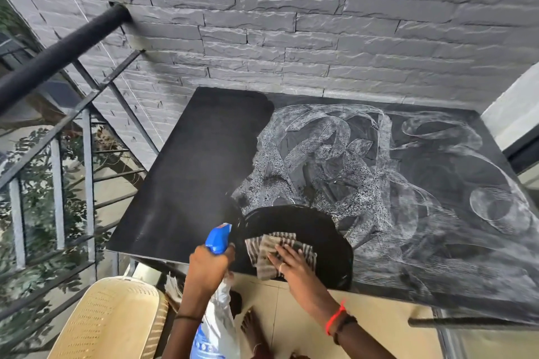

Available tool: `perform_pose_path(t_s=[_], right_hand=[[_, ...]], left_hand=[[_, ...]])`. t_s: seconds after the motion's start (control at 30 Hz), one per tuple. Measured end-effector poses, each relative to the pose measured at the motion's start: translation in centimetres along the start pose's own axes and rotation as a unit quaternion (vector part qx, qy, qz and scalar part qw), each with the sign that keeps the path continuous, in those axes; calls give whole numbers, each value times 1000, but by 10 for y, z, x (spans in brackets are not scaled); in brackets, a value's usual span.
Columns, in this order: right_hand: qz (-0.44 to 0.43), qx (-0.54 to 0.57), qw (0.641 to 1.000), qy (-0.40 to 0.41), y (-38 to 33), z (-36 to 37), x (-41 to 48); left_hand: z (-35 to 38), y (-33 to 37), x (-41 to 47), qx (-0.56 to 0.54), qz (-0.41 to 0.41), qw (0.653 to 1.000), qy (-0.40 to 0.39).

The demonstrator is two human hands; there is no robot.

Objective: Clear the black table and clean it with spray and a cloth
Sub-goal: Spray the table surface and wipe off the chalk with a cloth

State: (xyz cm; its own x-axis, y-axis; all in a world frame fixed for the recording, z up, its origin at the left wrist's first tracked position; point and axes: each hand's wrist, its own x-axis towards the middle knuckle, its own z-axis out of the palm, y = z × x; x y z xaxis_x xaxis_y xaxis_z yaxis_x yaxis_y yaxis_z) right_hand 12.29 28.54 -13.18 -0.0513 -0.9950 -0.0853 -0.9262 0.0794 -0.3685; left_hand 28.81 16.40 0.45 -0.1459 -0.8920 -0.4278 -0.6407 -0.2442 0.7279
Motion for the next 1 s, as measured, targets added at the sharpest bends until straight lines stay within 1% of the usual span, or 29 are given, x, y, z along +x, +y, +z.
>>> perform_pose_path(t_s=[0.03,0.07,0.1,0.13,0.17,0.23,0.3,0.37,0.43,0.53,0.67,0.7,0.77,0.83,0.87,0.93,1.0], right_hand=[[5,9,1000,-12,9,-4,-10],[14,26,1000,-2,17,-12,-18],[41,45,998,22,28,-19,-25],[81,33,995,50,38,-29,-30],[99,15,994,51,52,-39,-32],[141,46,987,62,82,-53,-17],[166,49,983,62,100,-63,15],[161,43,984,56,103,-70,51],[153,38,986,51,86,-70,82],[90,32,995,38,42,-56,106],[5,27,999,21,-3,-28,90],[-10,15,1000,19,-6,-24,78],[-31,-16,999,-11,-1,-20,52],[-1,-16,998,-56,19,-24,33],[19,-16,998,-60,32,-27,26],[74,2,996,-45,61,-39,19],[118,33,992,-18,91,-55,32]], left_hand=[[0,2,3,-3,0,1000,-2],[-1,5,5,-5,1,1000,-2],[-2,7,7,-8,3,1000,-2],[-4,8,9,-12,3,1000,-3],[-4,8,11,-16,3,1000,-4],[-6,9,17,-15,0,1000,-8],[-8,10,21,-13,-2,1000,-14],[-9,9,27,-12,0,1000,-16],[-10,10,32,-9,3,1000,-22],[-12,15,44,-13,1,1000,-21],[-14,27,62,-17,5,1000,-11],[-15,30,68,-17,8,1000,-11],[-16,36,76,-23,10,1000,-11],[-17,40,87,-24,15,999,-16],[-17,42,90,-28,17,999,-15],[-19,45,97,-33,19,999,-12],[-24,47,107,-31,22,999,-11]])
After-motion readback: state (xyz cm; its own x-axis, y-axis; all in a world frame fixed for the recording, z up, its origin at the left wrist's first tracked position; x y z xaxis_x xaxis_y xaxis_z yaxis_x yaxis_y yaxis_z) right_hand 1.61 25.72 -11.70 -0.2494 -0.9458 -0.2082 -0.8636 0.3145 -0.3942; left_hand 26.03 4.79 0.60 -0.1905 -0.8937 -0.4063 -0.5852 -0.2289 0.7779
